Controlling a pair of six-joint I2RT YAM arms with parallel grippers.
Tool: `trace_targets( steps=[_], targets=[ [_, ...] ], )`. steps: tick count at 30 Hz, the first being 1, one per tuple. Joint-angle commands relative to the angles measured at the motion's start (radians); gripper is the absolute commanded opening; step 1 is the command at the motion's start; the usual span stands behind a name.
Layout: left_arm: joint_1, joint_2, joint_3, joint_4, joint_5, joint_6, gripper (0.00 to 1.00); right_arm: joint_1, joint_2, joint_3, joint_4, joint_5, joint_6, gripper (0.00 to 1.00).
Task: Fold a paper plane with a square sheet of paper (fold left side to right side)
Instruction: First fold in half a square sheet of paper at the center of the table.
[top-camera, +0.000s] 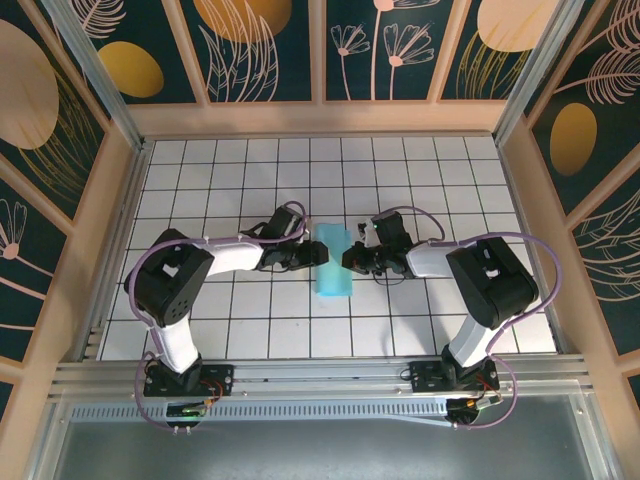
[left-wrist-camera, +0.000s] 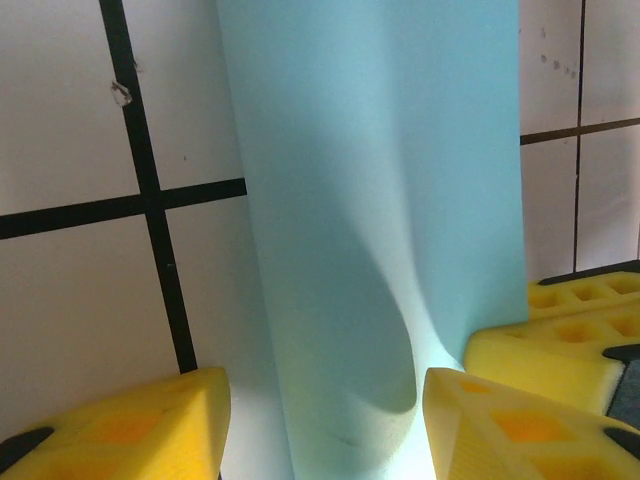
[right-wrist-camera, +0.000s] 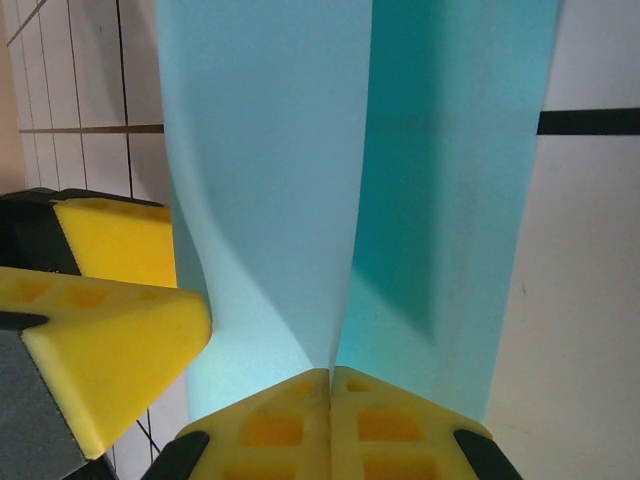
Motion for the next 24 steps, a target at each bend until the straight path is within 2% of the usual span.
trace_targets(
  steps=[1,9,18,24],
  targets=[
    [-0.010,0.036,0.022,0.000,-0.004,-0.009,0.53,0.010,0.017,0.023,-0.032,0.022,-0.028,0.03],
    [-0.021,0.067,0.028,-0.028,-0.041,-0.001,0.43,0.010,0.008,0.026,-0.049,0.023,-0.033,0.06],
    [-0.047,0.121,0.039,-0.080,-0.083,0.019,0.40,0.011,-0.042,0.030,-0.076,0.047,-0.030,0.26],
    [-0.059,0.146,0.072,-0.098,-0.091,0.030,0.40,0.011,-0.100,0.059,-0.198,0.118,-0.062,0.35]
  ],
)
